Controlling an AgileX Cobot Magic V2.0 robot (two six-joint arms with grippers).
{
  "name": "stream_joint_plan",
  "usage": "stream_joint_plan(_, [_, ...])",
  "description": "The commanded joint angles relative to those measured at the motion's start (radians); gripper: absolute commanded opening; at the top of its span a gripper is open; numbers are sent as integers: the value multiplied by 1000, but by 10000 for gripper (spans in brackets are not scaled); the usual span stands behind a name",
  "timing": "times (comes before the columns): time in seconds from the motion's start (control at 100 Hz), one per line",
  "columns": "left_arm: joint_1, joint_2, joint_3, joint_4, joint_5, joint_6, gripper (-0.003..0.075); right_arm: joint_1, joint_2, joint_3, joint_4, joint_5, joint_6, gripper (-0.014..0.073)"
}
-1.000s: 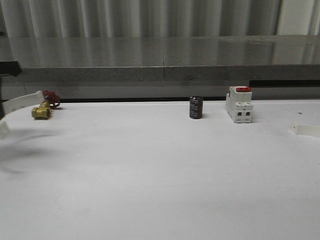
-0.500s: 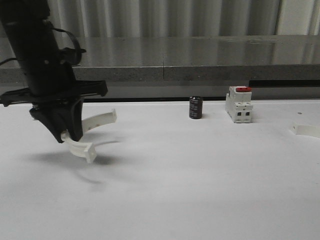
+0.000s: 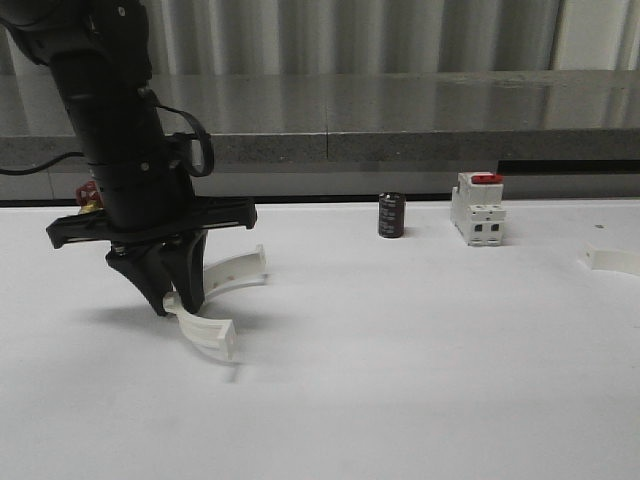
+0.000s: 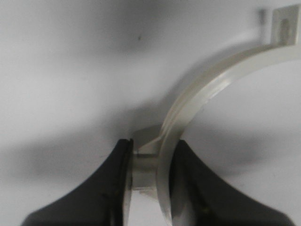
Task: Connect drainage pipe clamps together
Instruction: 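Grasp the white semicircular clamp half with the left gripper, then lower the clamp half onto the table center, open left gripper, withdraw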
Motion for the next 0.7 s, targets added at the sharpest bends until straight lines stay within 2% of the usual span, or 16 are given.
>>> stream_joint_plan(0.0, [-9,-53,-22,-17,-17,-12,1,-3,-18,-16,-6,-77,-2,-67])
stream_joint_plan(0.1, [-9,-53,-22,-17,-17,-12,103,-3,-18,-16,-6,-77,-2,-67])
stream_joint_plan(0.22, [-9,-53,-22,-17,-17,-12,272,-3,-18,-16,-6,-77,-2,-67])
stream_joint_plan(0.43, [-9,-53,-22,-17,-13,-12,517,-3,-18,-16,-6,-77,-2,-67])
stream_joint_plan(0.53, [-9,-55,-22,-34,-9,8,581,-3,-18,-16,-6,-77,-2,-67])
stream_joint_plan(0.69, [-17,-93,-22,-44,-27,55,588,-3,-18,-16,-6,-77,-2,-67])
